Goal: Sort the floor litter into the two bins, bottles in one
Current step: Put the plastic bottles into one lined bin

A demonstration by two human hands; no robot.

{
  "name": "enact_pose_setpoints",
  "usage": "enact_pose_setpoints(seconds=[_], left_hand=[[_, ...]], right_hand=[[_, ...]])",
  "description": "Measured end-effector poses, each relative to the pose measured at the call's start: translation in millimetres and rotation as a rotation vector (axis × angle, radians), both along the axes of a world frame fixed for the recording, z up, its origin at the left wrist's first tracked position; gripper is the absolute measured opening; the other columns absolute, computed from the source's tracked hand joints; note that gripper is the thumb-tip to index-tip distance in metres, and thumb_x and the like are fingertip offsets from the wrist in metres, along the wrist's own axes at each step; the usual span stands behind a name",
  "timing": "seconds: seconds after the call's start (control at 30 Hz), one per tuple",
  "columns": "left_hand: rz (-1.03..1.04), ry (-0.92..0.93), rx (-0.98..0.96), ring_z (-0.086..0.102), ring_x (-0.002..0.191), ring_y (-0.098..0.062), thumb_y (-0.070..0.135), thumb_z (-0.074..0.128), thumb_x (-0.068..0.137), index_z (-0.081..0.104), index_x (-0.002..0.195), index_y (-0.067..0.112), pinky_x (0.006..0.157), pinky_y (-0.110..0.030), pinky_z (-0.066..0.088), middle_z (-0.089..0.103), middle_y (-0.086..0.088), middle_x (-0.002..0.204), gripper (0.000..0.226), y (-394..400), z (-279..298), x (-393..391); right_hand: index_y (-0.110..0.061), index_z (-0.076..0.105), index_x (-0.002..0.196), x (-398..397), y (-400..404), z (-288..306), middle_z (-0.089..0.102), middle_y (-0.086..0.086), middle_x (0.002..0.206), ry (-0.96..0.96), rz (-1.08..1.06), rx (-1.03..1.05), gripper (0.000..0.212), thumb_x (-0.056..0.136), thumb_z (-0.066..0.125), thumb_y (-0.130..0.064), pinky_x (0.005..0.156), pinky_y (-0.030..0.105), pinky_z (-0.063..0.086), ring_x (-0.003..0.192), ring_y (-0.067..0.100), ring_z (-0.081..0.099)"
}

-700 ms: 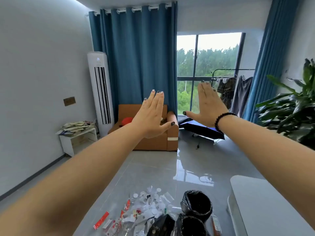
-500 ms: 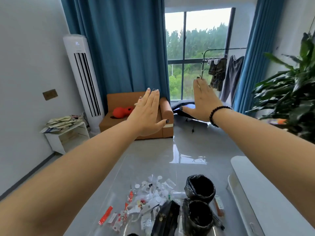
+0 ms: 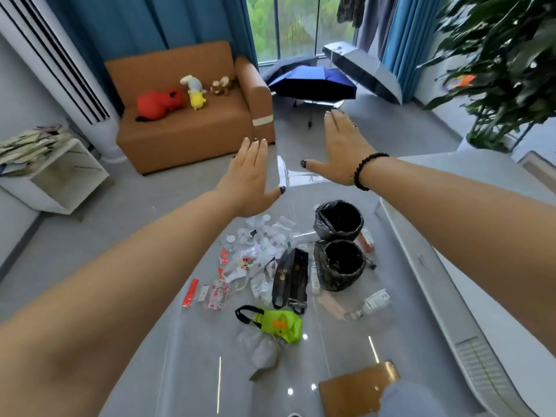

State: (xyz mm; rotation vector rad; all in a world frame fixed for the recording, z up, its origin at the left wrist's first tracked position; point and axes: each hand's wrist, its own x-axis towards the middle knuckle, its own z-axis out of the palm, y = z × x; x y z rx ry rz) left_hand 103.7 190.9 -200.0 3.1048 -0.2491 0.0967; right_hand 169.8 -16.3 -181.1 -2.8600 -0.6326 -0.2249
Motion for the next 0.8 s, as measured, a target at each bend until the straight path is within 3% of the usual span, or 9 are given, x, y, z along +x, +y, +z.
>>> enact_pose_setpoints(seconds=[0.43, 0.67, 0.8], left_hand=[[0.058, 0.242, -0.176, -0.015, 0.148, -0.029, 0.052, 0.044, 0.095, -0.010, 0.152, 0.002, 0.120, -0.042, 0.001, -0.008, -0.010, 0.162, 0.093, -25.6, -91.1, 44.4], [0.185, 0.361, -0.140, -0.013, 0.148, -0.032, 0.053, 0.042, 0.095, -0.008, 0.152, 0.003, 0.121, -0.047, 0.007, -0.004, -0.013, 0.162, 0.090, -45.3, -139.0, 146.3], [0.322, 0.420, -0.214, -0.008, 0.149, -0.032, 0.051, 0.042, 0.096, -0.003, 0.152, 0.004, 0.121, -0.045, 0.008, 0.003, -0.013, 0.162, 0.086, -67.8, -167.9, 206.2]], right_hand=[[-0.005, -0.001, 0.151, 32.2, -27.9, -99.7, -0.004, 0.015, 0.159, 0.220, 0.043, -0.055, 0.102, 0.084, 0.055, -0.058, 0.120, 0.045, 0.008, 0.147, 0.029, -0.006], [-0.008, 0.000, 0.152, 138.3, -47.8, -134.3, -0.005, 0.010, 0.160, 0.337, 0.127, -0.014, 0.100, 0.084, 0.057, -0.054, 0.121, 0.043, 0.009, 0.148, 0.024, -0.007], [-0.010, -0.003, 0.152, 209.6, -57.1, -157.7, -0.009, 0.007, 0.160, 0.465, 0.207, -0.021, 0.100, 0.085, 0.057, -0.054, 0.121, 0.039, 0.006, 0.147, 0.021, -0.010]])
